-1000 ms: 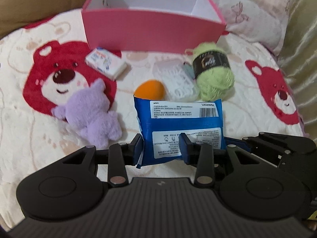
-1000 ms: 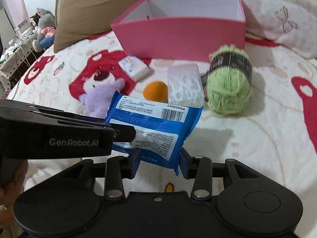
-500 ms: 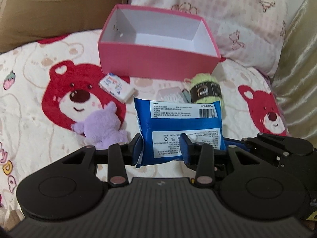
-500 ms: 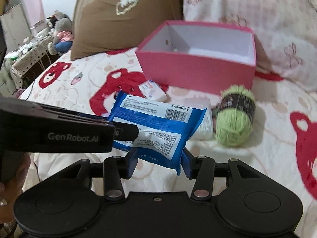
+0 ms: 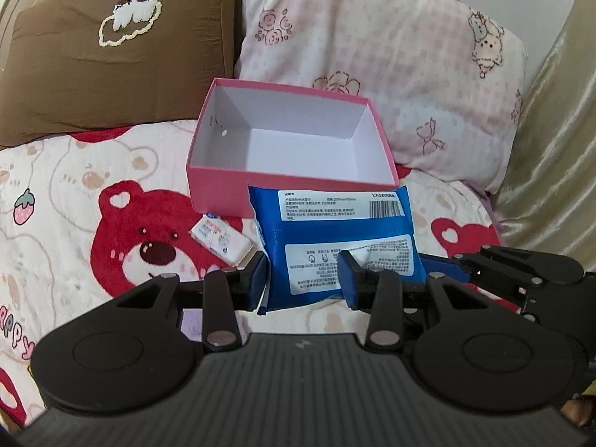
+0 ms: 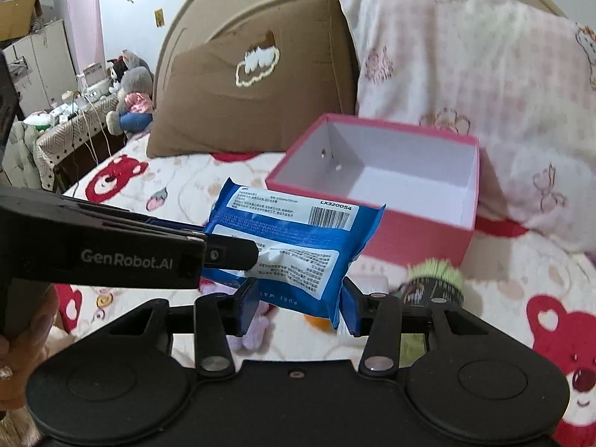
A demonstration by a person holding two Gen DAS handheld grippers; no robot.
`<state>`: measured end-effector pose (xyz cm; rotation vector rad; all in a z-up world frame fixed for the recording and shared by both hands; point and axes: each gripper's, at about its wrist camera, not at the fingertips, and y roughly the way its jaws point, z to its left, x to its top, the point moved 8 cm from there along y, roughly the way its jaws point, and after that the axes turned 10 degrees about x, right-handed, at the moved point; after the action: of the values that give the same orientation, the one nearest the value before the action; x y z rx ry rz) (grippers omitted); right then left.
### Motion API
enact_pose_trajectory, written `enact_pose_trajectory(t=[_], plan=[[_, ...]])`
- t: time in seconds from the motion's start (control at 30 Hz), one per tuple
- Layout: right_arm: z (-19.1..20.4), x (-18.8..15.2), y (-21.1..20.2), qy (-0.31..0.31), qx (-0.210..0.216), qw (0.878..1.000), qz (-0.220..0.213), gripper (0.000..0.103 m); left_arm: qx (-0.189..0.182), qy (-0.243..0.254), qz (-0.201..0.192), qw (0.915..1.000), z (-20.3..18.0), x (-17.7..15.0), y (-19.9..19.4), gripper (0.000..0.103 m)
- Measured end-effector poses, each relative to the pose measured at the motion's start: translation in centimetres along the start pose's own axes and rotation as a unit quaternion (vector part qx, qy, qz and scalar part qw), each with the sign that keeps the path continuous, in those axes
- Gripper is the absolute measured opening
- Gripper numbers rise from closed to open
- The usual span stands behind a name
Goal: Organize objects
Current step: 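Lift the blue wipe pack with the left gripper over the pink box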
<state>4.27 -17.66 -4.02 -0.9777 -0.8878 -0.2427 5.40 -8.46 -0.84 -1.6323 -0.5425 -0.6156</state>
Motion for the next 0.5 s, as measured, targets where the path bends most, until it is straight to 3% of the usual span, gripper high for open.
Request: enact_pose_trajectory(t=[0.17,0.5], plan=[[-0.6,2.5,0.1,0.003,0.009,1.000,-0.005,0.051,-0.015,-0.008,0.012,0.9998,0.5,2.6,0.7,0.038],[-2.5,6.3,2.7,0.000,0.015,1.000,0.025,0.044,-0.001,0.001,0.018,0.9998,1.4,7.0,4.0,0.038]])
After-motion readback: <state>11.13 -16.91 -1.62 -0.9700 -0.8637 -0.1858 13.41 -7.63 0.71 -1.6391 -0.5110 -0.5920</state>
